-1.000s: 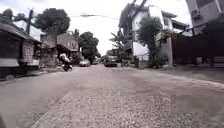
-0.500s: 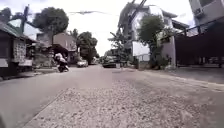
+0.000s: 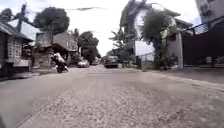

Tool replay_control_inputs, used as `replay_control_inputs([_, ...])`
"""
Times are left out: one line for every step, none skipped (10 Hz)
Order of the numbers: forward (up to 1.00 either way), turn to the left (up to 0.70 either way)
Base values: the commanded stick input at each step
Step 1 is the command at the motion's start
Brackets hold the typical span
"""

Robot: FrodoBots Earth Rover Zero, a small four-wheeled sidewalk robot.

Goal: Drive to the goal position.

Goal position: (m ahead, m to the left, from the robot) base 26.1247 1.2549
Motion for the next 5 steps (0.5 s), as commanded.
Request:
replay_control_inputs([1.00,0.00])
replay_control_inputs([1.00,0.00])
replay_control_inputs([1.00,0.00])
replay_control_inputs([1.00,0.00])
replay_control_inputs([1.00,0.00])
